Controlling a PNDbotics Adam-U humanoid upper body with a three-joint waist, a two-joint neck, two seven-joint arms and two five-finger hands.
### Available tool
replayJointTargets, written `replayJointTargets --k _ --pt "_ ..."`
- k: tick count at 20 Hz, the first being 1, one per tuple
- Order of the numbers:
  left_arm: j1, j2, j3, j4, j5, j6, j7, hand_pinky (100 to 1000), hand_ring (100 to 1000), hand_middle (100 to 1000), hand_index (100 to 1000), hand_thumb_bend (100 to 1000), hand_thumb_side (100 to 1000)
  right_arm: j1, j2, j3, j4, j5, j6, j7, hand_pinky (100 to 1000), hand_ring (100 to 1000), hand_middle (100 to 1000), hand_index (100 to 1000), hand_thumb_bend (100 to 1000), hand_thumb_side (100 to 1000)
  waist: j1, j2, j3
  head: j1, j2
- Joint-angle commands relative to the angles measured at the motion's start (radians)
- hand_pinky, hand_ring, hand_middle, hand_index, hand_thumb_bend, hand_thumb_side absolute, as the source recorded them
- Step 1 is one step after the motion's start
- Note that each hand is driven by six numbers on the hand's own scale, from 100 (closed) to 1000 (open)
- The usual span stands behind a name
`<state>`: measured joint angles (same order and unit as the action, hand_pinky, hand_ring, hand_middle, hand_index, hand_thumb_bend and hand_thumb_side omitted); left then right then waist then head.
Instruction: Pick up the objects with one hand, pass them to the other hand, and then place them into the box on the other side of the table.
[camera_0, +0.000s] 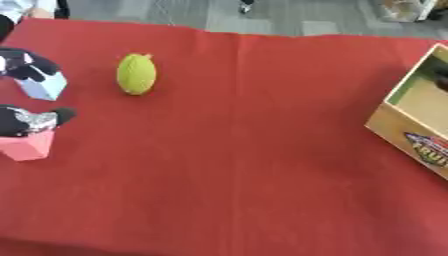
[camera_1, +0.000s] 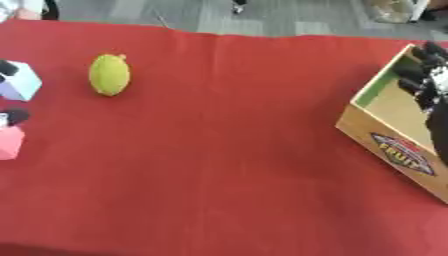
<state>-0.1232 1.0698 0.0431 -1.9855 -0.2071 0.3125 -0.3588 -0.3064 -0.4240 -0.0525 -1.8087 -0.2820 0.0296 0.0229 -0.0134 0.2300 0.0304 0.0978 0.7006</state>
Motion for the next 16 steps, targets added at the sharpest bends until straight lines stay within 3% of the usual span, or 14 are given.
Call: replayJointTargets --k 1,5,9,11,14,16 --pt "-0.011 0.054 0.027 -0.014 -0.027 0.013 -0.027 855 789 761 827 599 419 -0.004 -0.033 -0.01 -0.021 0.005 -0.003 -0.002 940 891 978 996 100 721 0.003 -0.016 0.003 0.019 -0.005" --pt "-0.014 0.065 0.032 -0.001 -0.046 0.031 -0.047 872 799 744 827 653 427 -0.003 -0.033 -0.008 -0.019 0.006 -0.002 0.0 939 891 978 996 100 723 0.004 -0.015 0.005 0.026 -0.007" --pt "-0.026 0.076 0.035 0.037 -0.067 0.035 -0.071 891 812 753 834 660 376 -0.001 -0.033 -0.008 -0.019 0.009 -0.001 0.0 939 891 978 996 100 725 0.003 -0.014 0.005 0.029 -0.009" --pt "-0.032 0.081 0.035 0.057 -0.074 0.036 -0.089 895 817 754 834 648 311 0.0 -0.033 -0.008 -0.019 0.01 -0.001 0.0 939 891 978 996 100 725 0.003 -0.014 0.005 0.029 -0.011" --pt "-0.041 0.088 0.032 0.091 -0.086 0.04 -0.125 896 823 754 827 609 105 0.0 -0.032 -0.007 -0.018 0.01 -0.001 0.0 939 891 978 996 100 727 0.002 -0.013 0.005 0.029 -0.014" --pt "-0.048 0.093 0.03 0.115 -0.098 0.043 -0.146 894 826 754 822 612 100 0.001 -0.032 -0.006 -0.018 0.011 0.0 0.0 939 891 978 996 100 728 0.001 -0.012 0.005 0.028 -0.016"
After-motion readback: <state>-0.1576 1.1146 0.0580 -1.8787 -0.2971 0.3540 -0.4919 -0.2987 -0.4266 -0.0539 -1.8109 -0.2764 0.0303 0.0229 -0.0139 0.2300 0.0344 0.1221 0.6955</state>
